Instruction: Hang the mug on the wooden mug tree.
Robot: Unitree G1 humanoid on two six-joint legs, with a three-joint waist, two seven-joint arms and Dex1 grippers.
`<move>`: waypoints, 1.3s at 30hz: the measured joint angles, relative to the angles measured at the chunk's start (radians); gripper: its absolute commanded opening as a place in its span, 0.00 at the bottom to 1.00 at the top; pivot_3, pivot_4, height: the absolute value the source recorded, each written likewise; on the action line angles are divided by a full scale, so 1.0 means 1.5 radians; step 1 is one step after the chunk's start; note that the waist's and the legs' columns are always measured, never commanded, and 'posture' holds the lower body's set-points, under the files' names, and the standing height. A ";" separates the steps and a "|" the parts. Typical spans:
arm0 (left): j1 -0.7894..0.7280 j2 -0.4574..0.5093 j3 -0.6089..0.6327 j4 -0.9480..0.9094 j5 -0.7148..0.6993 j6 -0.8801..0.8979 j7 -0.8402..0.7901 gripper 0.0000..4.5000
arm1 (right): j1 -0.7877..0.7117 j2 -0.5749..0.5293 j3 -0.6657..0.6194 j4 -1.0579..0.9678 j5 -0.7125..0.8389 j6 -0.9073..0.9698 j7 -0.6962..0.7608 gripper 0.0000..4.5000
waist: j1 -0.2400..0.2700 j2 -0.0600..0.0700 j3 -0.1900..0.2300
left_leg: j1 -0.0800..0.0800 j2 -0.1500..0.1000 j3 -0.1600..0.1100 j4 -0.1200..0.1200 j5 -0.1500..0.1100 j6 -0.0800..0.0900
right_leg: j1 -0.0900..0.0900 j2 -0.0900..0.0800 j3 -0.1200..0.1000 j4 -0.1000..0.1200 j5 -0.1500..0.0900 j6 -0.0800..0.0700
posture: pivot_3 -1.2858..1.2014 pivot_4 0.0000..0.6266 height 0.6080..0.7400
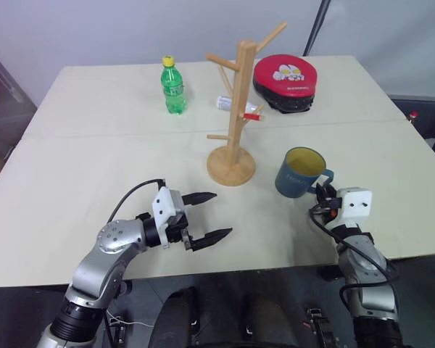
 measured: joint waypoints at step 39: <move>-0.119 0.075 0.147 0.014 -0.100 0.047 0.010 1.00 | -0.346 -0.315 0.166 -0.219 -0.137 0.148 0.305 0.01 | 0.000 -0.001 0.000 | 0.000 0.001 0.000 0.003 0.000 0.000 | 0.001 0.002 -0.001 0.002 0.001 0.002 | 0.52 0.24 1.00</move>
